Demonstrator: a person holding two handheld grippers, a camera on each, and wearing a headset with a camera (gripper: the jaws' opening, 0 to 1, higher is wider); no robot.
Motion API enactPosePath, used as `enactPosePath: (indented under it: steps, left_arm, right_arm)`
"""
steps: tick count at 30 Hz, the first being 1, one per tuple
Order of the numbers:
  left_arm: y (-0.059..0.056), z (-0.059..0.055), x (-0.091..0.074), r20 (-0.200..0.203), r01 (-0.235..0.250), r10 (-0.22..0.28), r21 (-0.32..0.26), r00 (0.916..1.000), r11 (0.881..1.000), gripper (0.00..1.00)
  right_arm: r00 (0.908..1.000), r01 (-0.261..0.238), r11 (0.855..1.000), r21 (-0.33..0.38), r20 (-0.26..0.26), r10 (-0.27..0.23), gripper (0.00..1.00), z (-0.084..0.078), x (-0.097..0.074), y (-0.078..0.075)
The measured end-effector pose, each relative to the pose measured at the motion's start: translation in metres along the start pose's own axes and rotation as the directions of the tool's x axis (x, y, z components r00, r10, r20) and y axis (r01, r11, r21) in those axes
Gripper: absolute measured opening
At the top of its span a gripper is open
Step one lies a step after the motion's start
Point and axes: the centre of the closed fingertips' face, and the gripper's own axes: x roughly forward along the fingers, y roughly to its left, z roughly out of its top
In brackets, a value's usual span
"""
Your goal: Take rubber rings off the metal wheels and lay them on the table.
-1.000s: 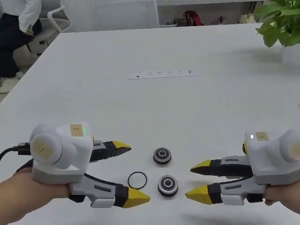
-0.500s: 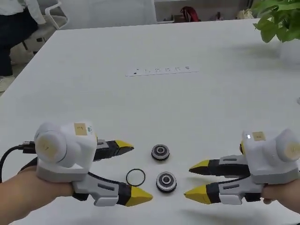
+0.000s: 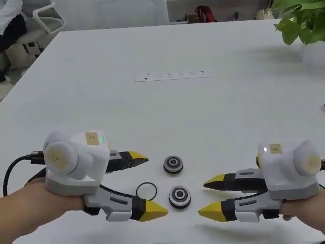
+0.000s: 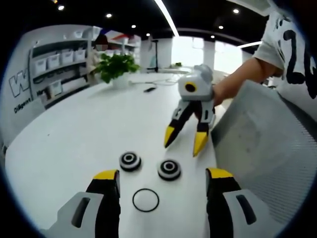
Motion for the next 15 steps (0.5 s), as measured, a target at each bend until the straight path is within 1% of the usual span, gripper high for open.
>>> enactPosePath:
  steps: [6, 15]
  left_arm:
    - [-0.0005, -0.0006, 0.0016, -0.002, 0.002, -0.002, 0.000, 1.0000, 1.000, 0.71]
    - [-0.0010, -0.0028, 0.0034, -0.006, 0.009, -0.009, -0.002, 0.9999, 1.000, 0.69]
  right_arm:
    - [1.0000, -0.003, 1.000, -0.010, -0.001, 0.003, 0.39, 0.0012, 0.0031, 0.0001]
    - [0.9998, -0.010, 1.000, -0.020, -0.018, 0.010, 0.39, -0.0011, 0.0074, 0.0008]
